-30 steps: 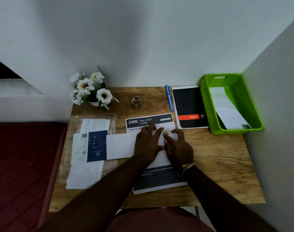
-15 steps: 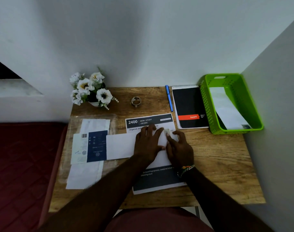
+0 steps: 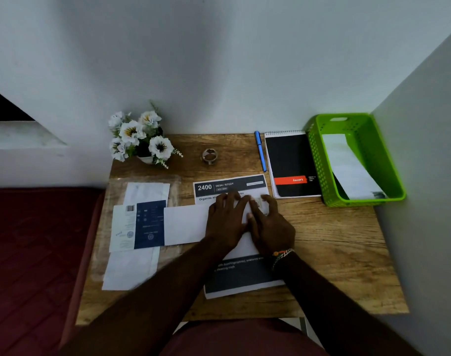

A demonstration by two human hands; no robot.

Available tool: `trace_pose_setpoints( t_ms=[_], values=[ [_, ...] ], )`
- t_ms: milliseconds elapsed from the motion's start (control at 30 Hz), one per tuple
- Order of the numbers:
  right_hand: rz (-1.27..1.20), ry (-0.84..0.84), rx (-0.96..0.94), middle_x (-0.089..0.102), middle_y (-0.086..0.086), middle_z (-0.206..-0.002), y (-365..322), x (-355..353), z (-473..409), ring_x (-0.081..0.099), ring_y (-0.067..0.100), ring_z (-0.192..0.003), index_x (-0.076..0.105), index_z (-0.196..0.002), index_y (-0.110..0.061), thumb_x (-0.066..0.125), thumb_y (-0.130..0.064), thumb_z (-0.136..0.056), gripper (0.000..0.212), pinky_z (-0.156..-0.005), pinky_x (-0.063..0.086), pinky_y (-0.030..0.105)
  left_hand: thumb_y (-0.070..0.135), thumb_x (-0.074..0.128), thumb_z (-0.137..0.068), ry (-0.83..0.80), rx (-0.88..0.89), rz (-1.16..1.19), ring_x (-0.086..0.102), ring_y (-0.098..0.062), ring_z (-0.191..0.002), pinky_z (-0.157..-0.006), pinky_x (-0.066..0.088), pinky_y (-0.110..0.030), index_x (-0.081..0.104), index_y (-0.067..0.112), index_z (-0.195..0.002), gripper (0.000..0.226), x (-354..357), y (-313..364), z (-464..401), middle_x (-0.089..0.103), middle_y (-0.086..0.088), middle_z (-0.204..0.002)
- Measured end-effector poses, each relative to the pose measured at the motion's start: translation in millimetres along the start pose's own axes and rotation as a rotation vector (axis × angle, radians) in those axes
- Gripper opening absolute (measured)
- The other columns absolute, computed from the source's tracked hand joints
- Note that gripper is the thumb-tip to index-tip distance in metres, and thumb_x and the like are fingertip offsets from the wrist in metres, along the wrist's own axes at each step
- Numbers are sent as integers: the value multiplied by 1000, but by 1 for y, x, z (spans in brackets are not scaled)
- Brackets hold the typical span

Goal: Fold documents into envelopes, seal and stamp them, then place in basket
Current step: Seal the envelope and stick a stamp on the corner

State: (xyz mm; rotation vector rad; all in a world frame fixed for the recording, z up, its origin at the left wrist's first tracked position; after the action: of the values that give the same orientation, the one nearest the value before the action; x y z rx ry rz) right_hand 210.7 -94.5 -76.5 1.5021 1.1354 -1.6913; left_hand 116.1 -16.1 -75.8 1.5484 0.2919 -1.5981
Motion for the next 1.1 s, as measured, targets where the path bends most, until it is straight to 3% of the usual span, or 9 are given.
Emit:
trace_pose_setpoints(
  t_ms=[167, 367, 600, 767, 900, 1100],
  values=[
    [-27, -6, 42, 29, 3, -159, -1, 2, 3, 66, 18, -80, 37, -149, -36, 27, -57, -100, 53, -50, 49, 27, 59, 59, -89, -13, -4, -6, 18, -28, -144, -114, 25, -42, 28, 35, -152, 74, 0, 1, 0, 23, 0, -156],
    [-28, -1, 126, 23, -2, -164, -1, 0, 4, 66, 22, -90, 39, -150, -29, 34, -52, -101, 54, -56, 42, 26, 58, 57, -90, -29, -4, -6, 15, -27, -146, -117, 22, -42, 25, 34, -154, 75, 1, 1, 1, 20, -2, -159],
    [-50, 56, 122, 28, 2, -162, 2, -1, 8, 66, 20, -77, 43, -148, -19, 28, -51, -100, 60, -51, 39, 23, 62, 57, -88, -6, -7, -24, 19, -27, -142, -115, 28, -43, 29, 35, -152, 75, 4, 0, 0, 24, -1, -156],
    [-55, 39, 29, 34, 6, -158, -1, -2, 9, 66, 18, -79, 47, -145, -29, 35, -51, -100, 52, -50, 40, 21, 62, 59, -87, 1, -2, -23, 20, -27, -142, -114, 28, -42, 29, 35, -152, 76, 5, 0, 0, 24, -1, -156],
    [-48, -5, 94, 18, 1, -165, -1, -1, 4, 67, 23, -87, 39, -150, -27, 28, -53, -102, 56, -58, 51, 29, 60, 58, -88, -3, 2, -32, 19, -27, -143, -114, 26, -42, 29, 34, -152, 75, 4, 0, 0, 22, -2, -157],
    [-9, -68, 184, 2, 0, -168, -4, -3, 0, 66, 25, -96, 23, -156, -24, 23, -54, -102, 62, -65, 49, 32, 48, 54, -95, 34, 1, -53, 21, -27, -143, -114, 27, -41, 32, 33, -151, 62, -2, 5, 2, 25, -3, -157]
  ],
)
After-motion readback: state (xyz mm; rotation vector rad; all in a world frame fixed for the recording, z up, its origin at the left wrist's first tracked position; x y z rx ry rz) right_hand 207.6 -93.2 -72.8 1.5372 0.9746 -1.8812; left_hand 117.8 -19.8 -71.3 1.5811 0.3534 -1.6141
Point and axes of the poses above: each hand's wrist, its own z-axis away from the middle knuckle, its own x-axis out of the palm, y = z × x, the point moved 10 cm from there along -z, towards the middle knuckle
